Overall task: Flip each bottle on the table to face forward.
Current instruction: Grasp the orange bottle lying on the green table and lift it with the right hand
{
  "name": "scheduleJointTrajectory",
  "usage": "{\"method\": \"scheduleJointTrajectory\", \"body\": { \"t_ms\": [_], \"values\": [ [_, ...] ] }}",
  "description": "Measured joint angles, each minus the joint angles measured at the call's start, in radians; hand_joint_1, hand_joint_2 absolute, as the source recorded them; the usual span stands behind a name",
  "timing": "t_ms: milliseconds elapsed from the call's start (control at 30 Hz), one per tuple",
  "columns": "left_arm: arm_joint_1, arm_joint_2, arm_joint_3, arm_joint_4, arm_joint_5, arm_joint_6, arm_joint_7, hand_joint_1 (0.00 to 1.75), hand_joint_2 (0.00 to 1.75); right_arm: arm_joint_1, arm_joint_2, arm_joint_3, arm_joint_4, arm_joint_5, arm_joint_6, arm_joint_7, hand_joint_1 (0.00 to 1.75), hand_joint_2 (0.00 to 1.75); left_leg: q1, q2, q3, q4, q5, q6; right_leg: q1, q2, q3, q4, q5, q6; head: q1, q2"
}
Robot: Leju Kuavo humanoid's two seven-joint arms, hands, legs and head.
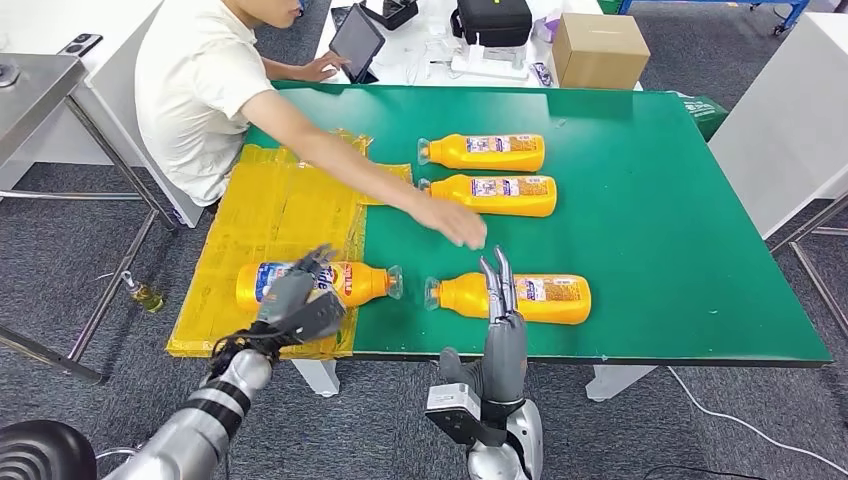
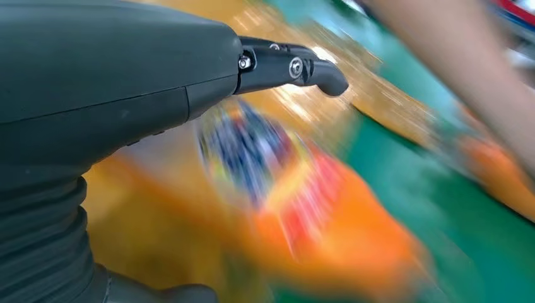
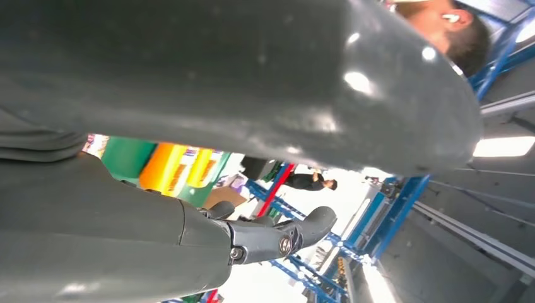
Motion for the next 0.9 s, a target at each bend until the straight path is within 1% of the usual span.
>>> {"method": "scheduleJointTrajectory", "body": {
  "t_ms": [67,133,200,267,300,333,433,467,500,533,567,600,667,700,767,833,900],
  "values": [
    [0.064,0.011,-0.054,-0.119,0.056,-0.057,-0.001,0.0,1.75,0.007,0.0,-0.011,-0.002,0.008,0.0,0.0,0.0,0.0,0.0,0.0,-0.002,0.0,0.0,0.0,0.0,0.0,-0.002,0.0,0.0,0.0,0.0,0.0],
    [0.117,0.031,-0.107,-0.221,0.1,-0.085,-0.009,0.0,1.75,0.012,-0.001,-0.022,-0.005,0.017,0.0,0.0,0.0,0.0,0.0,0.0,-0.003,0.0,0.0,0.0,0.0,0.0,-0.004,0.0,0.0,0.0,0.0,0.0],
    [0.162,0.049,-0.149,-0.308,0.158,-0.089,-0.035,0.0,1.75,0.016,-0.003,-0.034,-0.009,0.038,0.0,0.0,0.0,0.87,0.0,0.001,-0.004,0.0,0.0,0.0,0.0,0.0,-0.005,0.0,0.0,0.0,0.0,0.0],
    [0.207,0.055,-0.171,-0.396,0.239,-0.042,-0.086,0.0,1.75,0.019,-0.004,-0.052,-0.014,0.111,0.0,0.0,0.0,1.75,0.001,0.001,-0.004,0.0,0.0,0.0,0.0,0.0,-0.006,0.0,0.0,0.0,0.0,0.0],
    [0.229,0.052,-0.177,-0.443,0.275,0.011,-0.117,0.0,1.75,0.019,-0.004,-0.066,-0.016,0.17,0.0,0.0,0.0,1.75,0.001,0.001,-0.005,0.0,0.0,0.0,0.0,0.0,-0.007,0.0,0.0,0.0,0.0,0.0],
    [0.251,0.044,-0.18,-0.493,0.301,0.093,-0.151,0.0,1.75,0.019,-0.004,-0.087,-0.017,0.245,0.0,0.0,0.0,1.75,0.001,0.001,-0.005,0.0,0.0,0.0,0.0,0.0,-0.008,0.0,0.0,0.0,0.0,0.0],
    [0.295,0.008,-0.193,-0.621,0.325,0.375,-0.236,0.0,1.75,0.007,-0.004,-0.189,-0.019,0.474,0.0,0.0,0.0,1.75,0.0,0.0,-0.006,0.0,0.0,0.0,0.0,0.0,-0.007,0.0,0.0,0.0,0.0,0.0],
    [0.307,-0.004,-0.198,-0.653,0.327,0.438,-0.257,0.0,1.75,-0.004,-0.005,-0.231,-0.015,0.54,0.0,0.001,0.0,1.75,0.0,0.0,-0.007,0.0,0.0,0.0,0.0,0.0,-0.007,-0.001,0.0,0.0,0.0,0.0],
    [0.318,-0.017,-0.2,-0.682,0.327,0.479,-0.274,0.0,1.75,-0.019,-0.007,-0.277,-0.006,0.602,0.0,0.007,0.0,1.75,0.0,0.0,-0.007,0.0,0.0,0.0,0.0,0.0,-0.007,-0.001,0.0,0.0,0.0,0.0],
    [0.331,-0.03,-0.2,-0.706,0.325,0.498,-0.288,0.0,1.75,-0.037,-0.011,-0.321,0.01,0.656,0.0,0.023,0.0,1.75,-0.001,0.0,-0.007,0.0,0.0,0.0,0.0,0.0,-0.006,-0.001,0.0,0.001,0.0,0.0],
    [0.343,-0.042,-0.199,-0.725,0.326,0.507,-0.299,0.0,1.75,-0.057,-0.019,-0.36,0.035,0.705,0.0,0.057,0.0,1.75,-0.001,0.0,-0.007,0.0,0.0,0.0,-0.001,0.0,-0.006,-0.001,0.001,0.001,0.0,0.0],
    [0.353,-0.053,-0.198,-0.741,0.333,0.511,-0.304,0.0,1.75,-0.077,-0.034,-0.391,0.066,0.748,0.0,0.109,0.0,1.75,-0.001,0.0,-0.007,0.0,0.0,0.001,-0.001,0.0,-0.006,-0.001,0.001,0.001,0.0,0.0],
    [0.368,-0.064,-0.199,-0.76,0.364,0.515,-0.308,0.0,1.75,-0.118,-0.075,-0.422,0.14,0.811,0.0,0.232,0.0,1.75,-0.001,0.0,-0.007,0.0,0.0,0.001,-0.001,0.0,-0.006,-0.001,0.001,0.001,0.0,0.0],
    [0.373,-0.066,-0.2,-0.763,0.382,0.516,-0.309,0.0,1.75,-0.139,-0.098,-0.426,0.179,0.828,0.0,0.288,0.0,1.75,-0.002,0.0,-0.006,0.0,0.0,0.001,-0.001,0.0,-0.006,-0.001,0.002,0.002,-0.001,0.0],
    [0.377,-0.067,-0.209,-0.766,0.415,0.517,-0.309,0.0,1.75,-0.184,-0.141,-0.424,0.261,0.849,0.0,0.369,0.0,1.75,-0.001,0.001,-0.006,0.0,0.001,0.001,-0.001,0.0,-0.006,-0.001,0.002,0.002,-0.001,0.0],
    [0.379,-0.066,-0.222,-0.766,0.436,0.517,-0.309,0.0,1.75,-0.227,-0.176,-0.415,0.335,0.86,0.0,0.419,0.0,1.75,-0.001,0.001,-0.006,0.0,0.001,0.001,-0.001,0.0,-0.006,-0.001,0.002,0.002,-0.001,0.0],
    [0.38,-0.066,-0.231,-0.766,0.444,0.517,-0.31,0.0,1.75,-0.264,-0.203,-0.402,0.398,0.866,0.0,0.445,0.0,1.75,-0.001,0.001,-0.006,0.0,0.001,0.001,-0.001,0.0,-0.006,-0.001,0.002,0.002,-0.001,0.0]
  ]
}}
